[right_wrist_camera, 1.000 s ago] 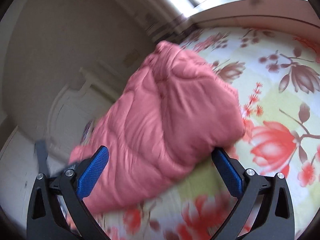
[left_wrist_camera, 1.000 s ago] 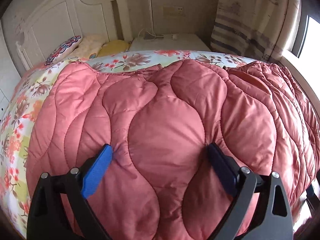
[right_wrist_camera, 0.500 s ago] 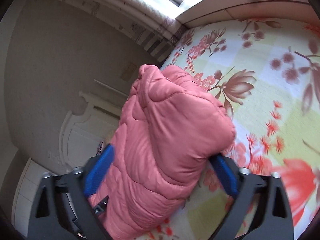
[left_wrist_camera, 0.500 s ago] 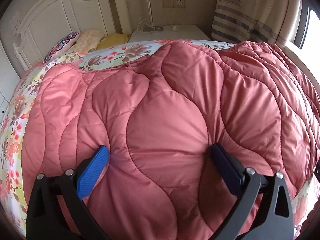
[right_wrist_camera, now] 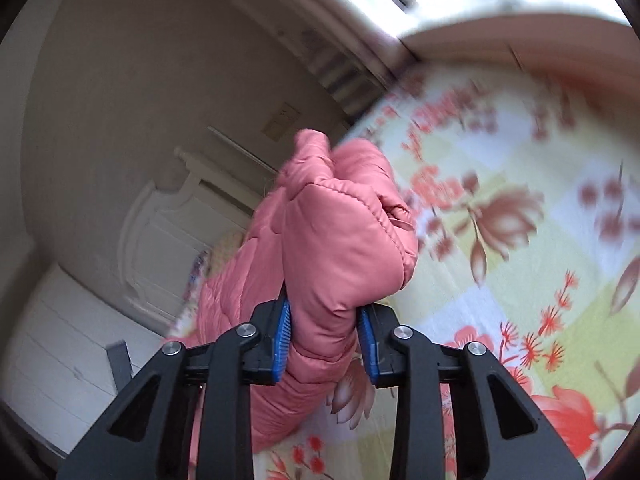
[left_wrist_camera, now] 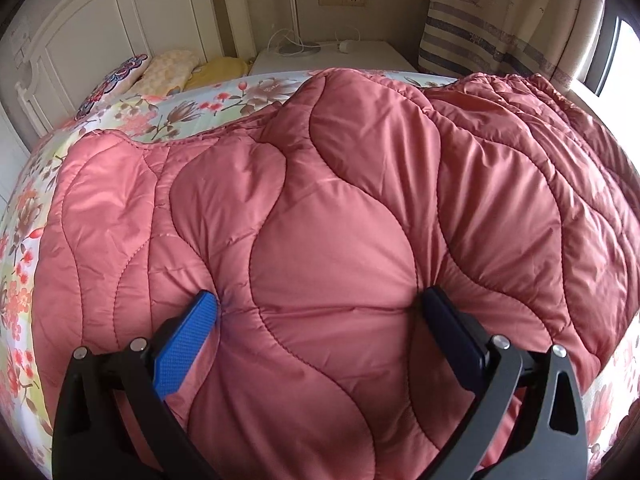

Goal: Fold large clothes
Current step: 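Grasp the coat's folded end with the right gripper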

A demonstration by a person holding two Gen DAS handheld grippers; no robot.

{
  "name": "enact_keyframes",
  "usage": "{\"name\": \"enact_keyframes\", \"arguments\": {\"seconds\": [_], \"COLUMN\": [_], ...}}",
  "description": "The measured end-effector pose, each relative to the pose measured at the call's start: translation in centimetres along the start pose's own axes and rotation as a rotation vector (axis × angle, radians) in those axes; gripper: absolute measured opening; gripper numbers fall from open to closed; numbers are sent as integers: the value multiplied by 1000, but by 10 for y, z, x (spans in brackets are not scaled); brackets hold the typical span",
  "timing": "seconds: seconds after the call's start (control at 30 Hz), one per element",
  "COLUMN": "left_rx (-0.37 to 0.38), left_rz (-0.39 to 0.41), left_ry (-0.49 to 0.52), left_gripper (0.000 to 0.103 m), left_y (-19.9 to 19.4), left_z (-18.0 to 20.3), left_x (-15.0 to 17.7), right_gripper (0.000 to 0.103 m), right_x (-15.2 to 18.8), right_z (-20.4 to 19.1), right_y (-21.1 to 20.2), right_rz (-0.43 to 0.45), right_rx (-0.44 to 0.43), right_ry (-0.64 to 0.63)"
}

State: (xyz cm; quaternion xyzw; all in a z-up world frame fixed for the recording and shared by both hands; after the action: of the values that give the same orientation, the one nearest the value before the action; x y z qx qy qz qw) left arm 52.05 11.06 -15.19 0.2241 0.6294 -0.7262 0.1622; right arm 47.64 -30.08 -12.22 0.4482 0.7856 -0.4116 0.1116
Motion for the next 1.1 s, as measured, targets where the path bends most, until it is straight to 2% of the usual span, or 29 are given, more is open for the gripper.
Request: {"name": "enact_keyframes", "arguments": {"seconds": [0.07, 0.23, 0.33, 0.4, 0.5, 0.6, 0.67, 0.7, 0.8, 0.87, 1.1], "left_rx": [9, 65, -36, -89, -124, -148, -135, -120, -95, -101, -87], "left_rz": [-15, 5, 32, 46, -25, -29, -47, -55, -55, -48, -48], "left_ry": [-3, -80, -65, -88, -38, 21, 36, 41, 47, 59, 67], "left_gripper": [101, 99, 99, 99, 101, 101, 101, 101, 101, 101, 101], "left_y": [1, -11, -12, -8, 18, 23, 27, 28, 31, 32, 32], "left_z": [-1, -3, -6, -12, -11, -9, -9, -9, -10, -8, -7], "left_x": [-2, -22, -43, -50, -48, -48, -49, -50, -49, -47, -46], "right_gripper": [29, 28, 28, 28, 30, 41, 73, 74, 86, 88, 87], "right_x": [-1, -2, -1, 2, 2, 10, 18, 22, 22, 17, -2], "right_z": [-10, -15, -12, -5, 11, 29, 41, 48, 45, 40, 24], "right_y": [-10, -26, -26, -20, -9, -7, -10, -12, -15, -9, 40], "right_rz": [34, 74, 67, 29, -32, -95, -122, -128, -101, -93, -176], "right_rx": [27, 34, 40, 39, 21, -18, -13, 8, -8, -4, 40], "right_ry": [-69, -87, -79, -35, 51, 158, 212, 233, 215, 199, 174]}}
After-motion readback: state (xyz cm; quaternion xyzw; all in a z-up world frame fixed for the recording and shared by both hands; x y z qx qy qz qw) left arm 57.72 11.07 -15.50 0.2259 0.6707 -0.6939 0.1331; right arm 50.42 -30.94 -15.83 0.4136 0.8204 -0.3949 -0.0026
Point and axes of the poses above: each gripper's, at about its wrist camera, not at the fingertips, and y roughly the way its jaws point, z to its right, x to its underside, the point moved 9 cm from there along y, roughly the way its jaws point, and after that the axes turned 11 degrees about x, right-handed, at the moved point
